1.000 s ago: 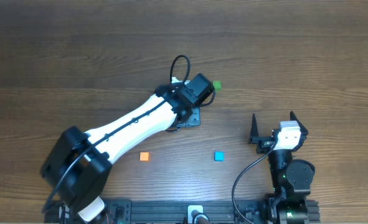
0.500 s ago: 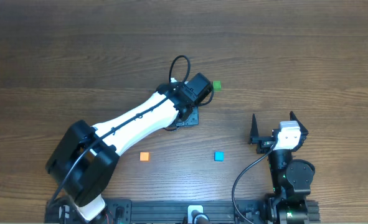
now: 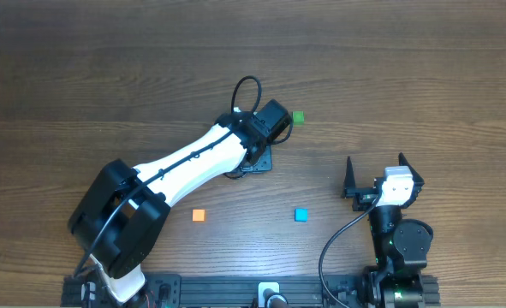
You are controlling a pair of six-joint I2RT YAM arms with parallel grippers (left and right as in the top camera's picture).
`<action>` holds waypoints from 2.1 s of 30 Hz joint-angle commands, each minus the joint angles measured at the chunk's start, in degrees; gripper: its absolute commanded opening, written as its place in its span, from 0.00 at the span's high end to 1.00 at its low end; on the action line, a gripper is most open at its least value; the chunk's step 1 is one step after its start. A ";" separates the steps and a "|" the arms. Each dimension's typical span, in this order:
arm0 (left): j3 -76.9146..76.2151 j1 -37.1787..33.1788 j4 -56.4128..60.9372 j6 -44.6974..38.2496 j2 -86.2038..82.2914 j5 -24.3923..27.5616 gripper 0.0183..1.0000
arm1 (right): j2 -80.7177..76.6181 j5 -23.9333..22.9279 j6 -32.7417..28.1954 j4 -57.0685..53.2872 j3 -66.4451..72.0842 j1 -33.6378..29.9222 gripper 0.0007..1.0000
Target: Stack Cubes
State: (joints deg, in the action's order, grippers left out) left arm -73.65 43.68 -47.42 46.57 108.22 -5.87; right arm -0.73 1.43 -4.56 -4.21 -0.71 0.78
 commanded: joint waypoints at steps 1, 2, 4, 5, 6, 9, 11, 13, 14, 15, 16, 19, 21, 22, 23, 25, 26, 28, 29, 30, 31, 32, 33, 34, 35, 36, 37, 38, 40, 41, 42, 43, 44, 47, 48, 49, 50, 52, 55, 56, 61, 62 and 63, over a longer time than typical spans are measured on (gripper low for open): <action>0.35 -0.46 0.13 0.83 0.35 -0.63 0.98 | 0.42 0.24 0.20 0.11 0.42 -0.37 0.01; 0.35 -0.46 0.13 0.83 0.35 -0.63 0.98 | 0.42 0.24 0.20 0.11 0.42 -0.37 0.01; 0.35 -0.46 0.13 0.83 0.42 -0.63 0.98 | 0.42 0.24 0.17 0.11 0.42 -0.37 0.01; 0.37 -0.46 0.13 0.83 0.46 -0.61 0.98 | 0.42 0.24 0.20 0.11 0.42 -0.37 0.01; 0.37 -0.46 0.13 0.83 0.59 -0.61 0.98 | 0.42 0.24 0.20 0.11 0.42 -0.37 0.01; 0.37 -0.46 0.13 0.83 0.92 -0.61 0.98 | 0.42 0.24 0.17 0.11 0.42 -0.37 0.01; 0.35 -0.46 0.15 0.83 1.20 -0.61 0.98 | 0.42 0.24 0.20 0.11 0.42 -0.37 0.01; 0.37 -0.46 0.15 0.83 1.46 -0.61 0.98 | 0.42 0.24 0.20 0.11 0.42 -0.37 0.01; 0.35 -0.46 0.15 0.83 1.64 -0.61 0.98 | 0.42 0.24 0.20 0.11 0.42 -0.37 0.01; 0.35 -0.46 0.15 0.83 1.64 -0.61 0.98 | 0.42 0.24 0.20 0.11 0.42 -0.37 0.01; 0.37 -0.46 0.15 0.83 1.64 -0.61 0.98 | 0.42 0.24 0.17 0.11 0.42 -0.37 0.01; 0.35 -0.46 0.48 0.83 1.64 -0.63 0.98 | 0.42 0.24 0.20 0.11 0.42 -0.37 0.01; 0.35 -0.46 0.59 0.83 1.68 -0.63 0.97 | 0.42 0.24 0.20 0.11 0.42 -0.37 0.01; 0.35 -0.46 0.57 0.83 1.68 -0.63 0.98 | 0.42 0.24 0.20 0.11 0.42 -0.37 0.01; 0.37 -0.46 0.57 0.83 1.68 -0.61 0.97 | 0.42 0.24 0.20 0.11 0.42 -0.37 0.01; 0.35 -0.46 0.57 0.83 1.73 -0.63 0.93 | 0.42 0.24 0.20 0.11 0.42 -0.37 0.01; 0.35 -0.46 0.57 0.83 1.73 -0.63 0.91 | 0.42 0.24 0.20 0.11 0.42 -0.37 0.01; 0.35 -0.46 0.57 0.83 1.81 -0.63 0.84 | 0.42 0.24 0.20 0.11 0.42 -0.37 0.01; 0.35 -0.46 0.57 0.83 1.84 -0.63 0.83 | 0.42 0.24 0.20 0.11 0.42 -0.37 0.01; 0.35 -0.46 0.57 0.83 1.84 -0.63 0.83 | 0.42 0.24 0.20 0.11 0.42 -0.37 0.01; 0.35 -0.46 0.57 0.83 1.90 -0.61 0.82 | 0.42 0.24 0.20 0.11 0.42 -0.37 0.01; 0.35 -0.46 0.57 0.83 1.99 -0.63 0.82 | 0.42 0.24 0.20 0.11 0.42 -0.37 0.01; 0.37 -0.46 0.57 0.83 2.05 -0.63 0.81 | 0.42 0.24 0.20 0.11 0.42 -0.37 0.01; 0.35 -0.46 0.57 0.83 2.16 -0.61 0.81 | 0.42 0.24 0.20 0.11 0.42 -0.37 0.01; 0.35 -0.46 0.57 0.83 2.21 -0.63 0.81 | 0.42 0.24 0.17 0.11 0.42 -0.37 0.01; 0.35 -0.46 0.57 0.83 2.23 -0.63 0.81 | 0.42 0.24 0.20 0.11 0.42 -0.37 0.01; 0.35 -0.46 0.57 0.83 2.27 -0.63 0.79 | 0.42 0.24 0.20 0.11 0.42 -0.37 0.01; 0.37 -0.46 0.57 0.83 2.27 -0.63 0.78 | 0.42 0.24 0.20 0.11 0.42 -0.37 0.01; 0.37 -0.46 0.57 0.83 2.27 -0.63 0.76 | 0.42 0.24 0.20 0.11 0.42 -0.37 0.01; 0.37 -0.46 0.57 0.83 2.27 -0.63 0.75 | 0.42 0.24 0.20 0.11 0.42 -0.37 0.01; 0.35 -0.46 0.57 0.83 2.27 -0.63 0.73 | 0.42 0.24 0.20 0.11 0.42 -0.37 0.01; 0.35 -0.46 0.57 0.83 2.27 -0.63 0.71 | 0.42 0.24 0.20 0.11 0.42 -0.37 0.01; 0.35 -0.46 0.57 0.85 2.27 -0.61 0.70 | 0.42 0.24 0.20 0.11 0.42 -0.37 0.01; 0.35 -0.46 0.57 0.85 2.27 -0.63 0.60 | 0.42 0.24 0.20 0.11 0.42 -0.37 0.01; 0.35 -0.46 0.57 0.85 2.27 -0.63 0.58 | 0.42 0.24 0.20 0.11 0.42 -0.37 0.01; 0.37 -0.46 0.57 0.85 2.27 -0.63 0.55 | 0.42 0.24 0.20 0.11 0.42 -0.37 0.01; 0.35 -0.46 0.57 0.85 2.27 -0.61 0.49 | 0.42 0.24 0.20 0.11 0.42 -0.37 0.01; 0.35 -0.44 0.61 0.85 2.27 -0.63 0.26 | 0.42 0.24 0.20 0.11 0.42 -0.37 0.01; 0.35 -0.39 1.07 0.85 2.03 -0.63 0.01 | 0.42 0.24 0.20 0.11 0.42 -0.37 0.01; 0.35 -0.39 1.20 0.85 1.79 -0.63 0.00 | 0.42 0.24 0.20 0.11 0.42 -0.37 0.01; 0.35 -0.42 1.14 0.79 -3.06 -0.63 0.00 | 0.42 0.24 0.20 0.11 0.42 -0.37 0.01; 0.35 -0.39 1.03 0.72 -4.66 -0.63 0.00 | 0.42 0.24 0.20 0.11 0.42 -0.37 0.01; 0.35 -0.39 0.70 0.61 -6.67 -0.61 0.00 | 0.42 0.24 0.20 0.11 0.42 -0.37 0.01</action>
State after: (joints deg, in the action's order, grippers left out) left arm -73.54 43.68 -46.44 47.42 108.33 -6.02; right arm -0.73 1.41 -4.51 -4.21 -0.71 0.78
